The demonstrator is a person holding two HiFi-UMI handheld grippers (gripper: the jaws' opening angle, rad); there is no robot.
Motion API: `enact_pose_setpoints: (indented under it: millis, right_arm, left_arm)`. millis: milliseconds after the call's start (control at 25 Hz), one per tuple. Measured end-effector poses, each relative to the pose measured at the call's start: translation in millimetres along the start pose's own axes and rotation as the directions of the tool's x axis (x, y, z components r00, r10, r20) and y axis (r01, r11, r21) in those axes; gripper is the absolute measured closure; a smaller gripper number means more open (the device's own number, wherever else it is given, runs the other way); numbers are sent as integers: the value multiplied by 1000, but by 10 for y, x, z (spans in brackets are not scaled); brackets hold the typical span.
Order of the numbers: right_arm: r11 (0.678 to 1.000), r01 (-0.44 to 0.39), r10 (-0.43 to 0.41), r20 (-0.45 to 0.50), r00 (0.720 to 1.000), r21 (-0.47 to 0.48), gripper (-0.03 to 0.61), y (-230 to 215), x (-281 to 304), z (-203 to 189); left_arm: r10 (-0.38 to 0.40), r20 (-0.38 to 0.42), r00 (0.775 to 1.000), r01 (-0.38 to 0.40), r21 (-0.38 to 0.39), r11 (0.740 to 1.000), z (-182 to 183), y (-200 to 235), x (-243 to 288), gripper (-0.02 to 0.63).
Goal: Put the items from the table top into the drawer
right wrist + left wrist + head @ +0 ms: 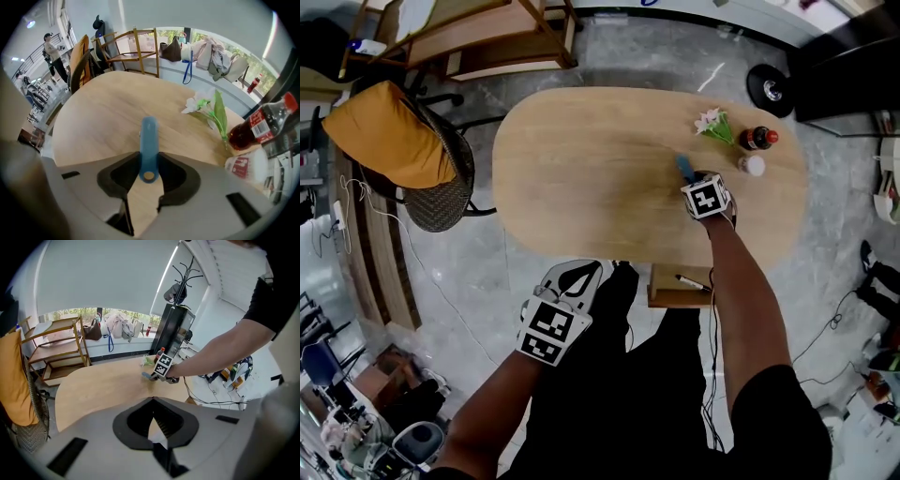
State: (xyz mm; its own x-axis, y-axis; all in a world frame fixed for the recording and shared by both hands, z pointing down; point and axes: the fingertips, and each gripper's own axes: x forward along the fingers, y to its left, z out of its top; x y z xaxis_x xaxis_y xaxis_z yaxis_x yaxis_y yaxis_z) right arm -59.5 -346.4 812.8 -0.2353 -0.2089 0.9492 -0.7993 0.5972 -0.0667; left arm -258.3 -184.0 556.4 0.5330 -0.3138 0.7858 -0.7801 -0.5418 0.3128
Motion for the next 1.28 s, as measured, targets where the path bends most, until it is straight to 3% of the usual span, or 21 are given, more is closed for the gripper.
enact_pose_setpoints:
  millis: [320, 520, 800, 1120, 1280]
  right_arm:
    - [997, -73, 70, 93, 993, 31, 460, 122, -580, -437]
    - [991, -125, 130, 131, 983, -44, 460, 268, -1103, -910]
    - [954, -195, 218, 77, 973, -228, 460, 478, -1743, -1842]
    - [928, -252, 268, 24, 963, -276, 460, 502, -1867, -2689]
    - [914, -272, 260, -82, 962, -302, 459, 586, -1640, -3153]
  left_arm:
    - [68, 86, 994, -62, -66, 996, 201, -411, 75, 612]
    - [115, 132, 985, -98, -128, 987, 243, -851, 181, 612]
    - [167, 178, 970, -135, -178, 975, 197, -1461, 425, 612]
    - [217, 186, 958, -172, -230, 958, 109, -1992, 623, 612]
    - [218, 182, 959, -174, -233, 957, 73, -2181, 601, 612]
